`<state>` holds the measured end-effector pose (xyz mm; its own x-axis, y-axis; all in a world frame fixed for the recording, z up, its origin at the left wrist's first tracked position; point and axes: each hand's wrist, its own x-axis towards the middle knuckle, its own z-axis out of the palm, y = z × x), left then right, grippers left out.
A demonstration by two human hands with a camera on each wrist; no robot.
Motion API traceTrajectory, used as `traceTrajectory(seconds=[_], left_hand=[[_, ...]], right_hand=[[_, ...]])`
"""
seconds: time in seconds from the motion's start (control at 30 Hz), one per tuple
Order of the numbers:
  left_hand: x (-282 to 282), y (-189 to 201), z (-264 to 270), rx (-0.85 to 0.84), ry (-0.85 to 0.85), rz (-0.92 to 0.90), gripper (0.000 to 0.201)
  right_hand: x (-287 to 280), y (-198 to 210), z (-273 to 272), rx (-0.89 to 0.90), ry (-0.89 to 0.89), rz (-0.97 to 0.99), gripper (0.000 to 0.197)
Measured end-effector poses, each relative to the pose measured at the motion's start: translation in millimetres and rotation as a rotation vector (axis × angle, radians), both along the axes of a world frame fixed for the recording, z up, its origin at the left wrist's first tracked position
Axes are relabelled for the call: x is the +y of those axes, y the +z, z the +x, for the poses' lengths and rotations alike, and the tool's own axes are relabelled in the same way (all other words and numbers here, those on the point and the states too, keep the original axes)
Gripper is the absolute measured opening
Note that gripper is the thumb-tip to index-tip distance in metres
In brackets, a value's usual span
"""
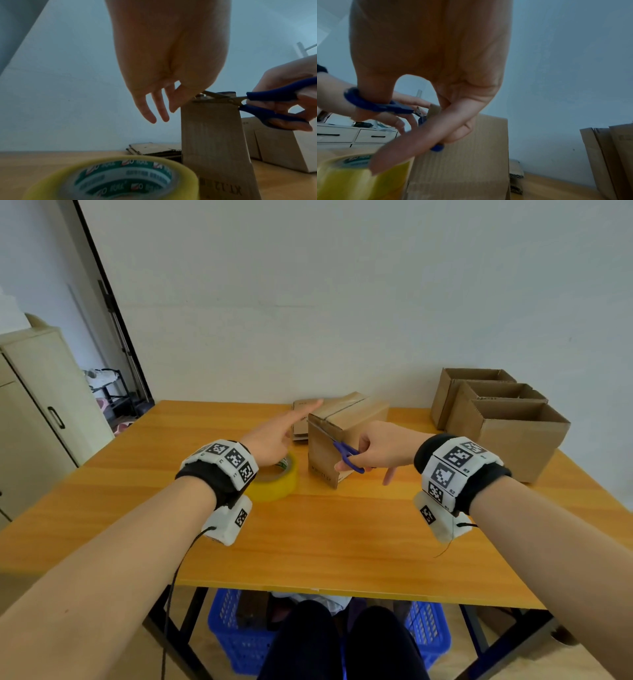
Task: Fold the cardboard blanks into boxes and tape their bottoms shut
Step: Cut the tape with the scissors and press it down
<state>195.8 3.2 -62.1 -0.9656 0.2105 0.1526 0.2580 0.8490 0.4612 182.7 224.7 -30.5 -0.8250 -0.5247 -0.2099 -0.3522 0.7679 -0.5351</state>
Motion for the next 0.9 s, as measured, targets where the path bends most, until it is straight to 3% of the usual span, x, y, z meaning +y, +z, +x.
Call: traceTrajectory(seconds=[0.13,0.4,0.57,0.7,0.8,0.9], left_hand=[[-2,5,-12,-0.007,-0.002,0.008,0.076],[-8,9,-27,-0.035,-0.009,-0.005,0.090],[-6,18,-26,-0.074,-0.032,-0.026,0.082],[-9,19,-28,-0.120,-0.037,-0.042,0.082],[-6,22,-27,-0.130,-0.045,-0.003,0.078],[3,26,-24,-0.093,-0.035,0.092,0.052]], right_hand=[[-3,4,0,-0.014,0.026,0.077,0.042],[-7,13,2,-0.114,0.038,0.141,0.036],[-7,17,-1,-0.197,0.033,0.151,0.036],[-10,-3,-1,-0.270,0.067,0.397,0.047],[-6,-28,-3,-0.207,0.049,0.380,0.051],[-1,-34,-7,-0.016,0.090,0.426,0.049]])
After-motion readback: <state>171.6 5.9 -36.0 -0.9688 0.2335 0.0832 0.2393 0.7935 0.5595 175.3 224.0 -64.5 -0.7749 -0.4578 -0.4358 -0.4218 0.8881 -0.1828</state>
